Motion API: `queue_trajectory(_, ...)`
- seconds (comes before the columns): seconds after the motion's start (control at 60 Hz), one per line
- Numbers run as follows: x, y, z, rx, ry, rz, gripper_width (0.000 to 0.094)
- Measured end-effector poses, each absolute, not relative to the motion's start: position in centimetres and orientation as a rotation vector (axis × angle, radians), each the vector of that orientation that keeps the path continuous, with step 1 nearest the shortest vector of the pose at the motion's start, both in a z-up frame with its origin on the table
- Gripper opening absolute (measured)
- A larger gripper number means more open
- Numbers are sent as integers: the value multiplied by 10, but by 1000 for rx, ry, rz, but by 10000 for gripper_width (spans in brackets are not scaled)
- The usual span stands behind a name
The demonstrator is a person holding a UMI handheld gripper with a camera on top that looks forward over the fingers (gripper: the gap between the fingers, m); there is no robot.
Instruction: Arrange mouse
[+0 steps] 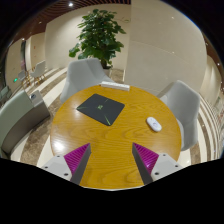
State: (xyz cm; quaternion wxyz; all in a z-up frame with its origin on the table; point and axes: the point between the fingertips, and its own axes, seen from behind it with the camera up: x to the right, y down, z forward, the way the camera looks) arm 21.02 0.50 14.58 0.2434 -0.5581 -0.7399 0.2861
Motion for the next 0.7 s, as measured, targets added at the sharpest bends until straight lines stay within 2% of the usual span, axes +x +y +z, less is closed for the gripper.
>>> queue_trajectory(0.133,205,25,140,-1539,-1966,740,868)
queue_trajectory(0.233,201,65,128,-1581,-1910,705,867)
queue_trajectory(0.417,195,146,130,-1658,-1814,627,866)
queue_trajectory(0.7,157,193,104,-1707,-1745,619,866)
